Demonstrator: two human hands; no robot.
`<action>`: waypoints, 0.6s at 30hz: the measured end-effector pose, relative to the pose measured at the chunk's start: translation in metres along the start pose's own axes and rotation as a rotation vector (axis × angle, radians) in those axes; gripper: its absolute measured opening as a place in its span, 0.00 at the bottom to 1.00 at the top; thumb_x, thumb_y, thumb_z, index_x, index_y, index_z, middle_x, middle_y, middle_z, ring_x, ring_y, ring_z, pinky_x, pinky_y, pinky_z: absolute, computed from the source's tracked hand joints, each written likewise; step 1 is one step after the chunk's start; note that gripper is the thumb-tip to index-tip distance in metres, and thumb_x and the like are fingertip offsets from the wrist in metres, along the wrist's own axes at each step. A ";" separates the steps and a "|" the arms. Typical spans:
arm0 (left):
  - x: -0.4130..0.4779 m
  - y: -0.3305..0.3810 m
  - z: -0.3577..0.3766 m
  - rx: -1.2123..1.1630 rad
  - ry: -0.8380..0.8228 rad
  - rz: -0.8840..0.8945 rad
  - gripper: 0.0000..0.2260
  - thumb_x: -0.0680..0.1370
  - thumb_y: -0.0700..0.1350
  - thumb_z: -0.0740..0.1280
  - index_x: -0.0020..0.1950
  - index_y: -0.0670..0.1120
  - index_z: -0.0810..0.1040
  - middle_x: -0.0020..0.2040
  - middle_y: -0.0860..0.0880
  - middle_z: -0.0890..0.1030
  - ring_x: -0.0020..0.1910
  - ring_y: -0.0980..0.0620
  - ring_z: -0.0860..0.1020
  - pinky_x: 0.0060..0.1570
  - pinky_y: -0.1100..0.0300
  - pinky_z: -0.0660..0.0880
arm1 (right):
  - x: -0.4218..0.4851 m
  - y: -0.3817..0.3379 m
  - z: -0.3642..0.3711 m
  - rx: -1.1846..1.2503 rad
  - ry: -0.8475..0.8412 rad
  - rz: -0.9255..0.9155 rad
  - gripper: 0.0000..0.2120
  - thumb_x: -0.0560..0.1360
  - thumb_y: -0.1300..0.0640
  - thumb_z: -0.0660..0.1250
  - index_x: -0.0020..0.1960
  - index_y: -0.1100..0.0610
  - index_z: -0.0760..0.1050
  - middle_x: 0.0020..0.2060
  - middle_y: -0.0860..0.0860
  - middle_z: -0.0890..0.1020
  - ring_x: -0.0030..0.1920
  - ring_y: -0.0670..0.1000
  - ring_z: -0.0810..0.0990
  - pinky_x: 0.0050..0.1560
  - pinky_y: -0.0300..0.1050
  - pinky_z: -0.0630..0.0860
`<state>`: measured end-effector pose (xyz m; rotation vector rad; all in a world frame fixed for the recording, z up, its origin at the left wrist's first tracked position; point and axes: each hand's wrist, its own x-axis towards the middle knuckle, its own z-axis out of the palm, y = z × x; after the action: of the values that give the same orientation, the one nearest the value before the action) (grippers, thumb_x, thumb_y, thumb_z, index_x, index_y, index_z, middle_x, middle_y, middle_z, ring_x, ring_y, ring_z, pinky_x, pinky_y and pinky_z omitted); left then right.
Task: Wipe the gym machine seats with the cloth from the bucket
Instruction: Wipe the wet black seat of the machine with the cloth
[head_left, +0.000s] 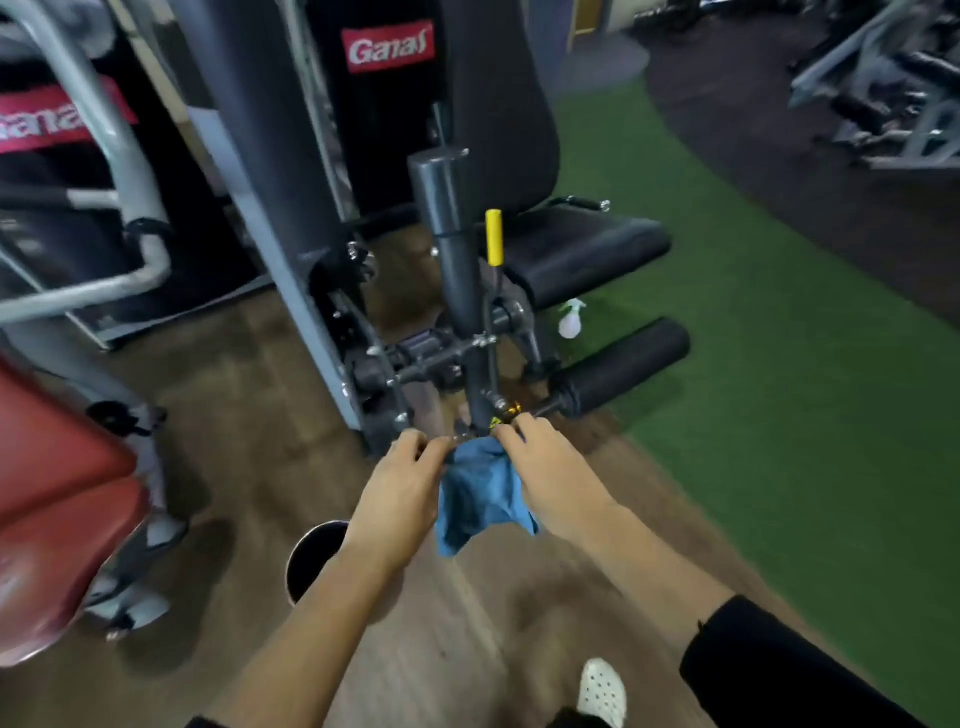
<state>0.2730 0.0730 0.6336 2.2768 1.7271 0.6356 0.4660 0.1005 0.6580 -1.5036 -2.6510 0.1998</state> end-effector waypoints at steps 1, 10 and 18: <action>0.014 0.012 0.010 -0.002 -0.004 0.033 0.21 0.68 0.32 0.70 0.57 0.47 0.71 0.46 0.46 0.71 0.37 0.46 0.75 0.36 0.53 0.77 | -0.003 0.018 -0.005 -0.003 0.008 0.016 0.28 0.69 0.64 0.67 0.67 0.59 0.65 0.57 0.55 0.70 0.56 0.56 0.69 0.54 0.49 0.70; 0.170 0.123 0.104 0.115 -0.017 0.111 0.29 0.61 0.31 0.74 0.58 0.47 0.69 0.45 0.46 0.71 0.34 0.43 0.74 0.34 0.49 0.76 | 0.000 0.224 -0.037 -0.068 0.022 0.082 0.28 0.57 0.69 0.73 0.57 0.63 0.73 0.45 0.58 0.74 0.42 0.59 0.74 0.39 0.52 0.73; 0.299 0.175 0.154 0.170 0.059 0.052 0.27 0.58 0.32 0.75 0.54 0.45 0.74 0.42 0.45 0.73 0.36 0.43 0.74 0.31 0.51 0.75 | 0.060 0.359 -0.063 -0.126 0.022 0.031 0.24 0.68 0.64 0.68 0.64 0.59 0.67 0.53 0.55 0.72 0.52 0.57 0.72 0.47 0.49 0.67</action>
<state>0.5597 0.3212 0.6325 2.4474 1.8178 0.5923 0.7484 0.3383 0.6650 -1.5743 -2.6698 0.0180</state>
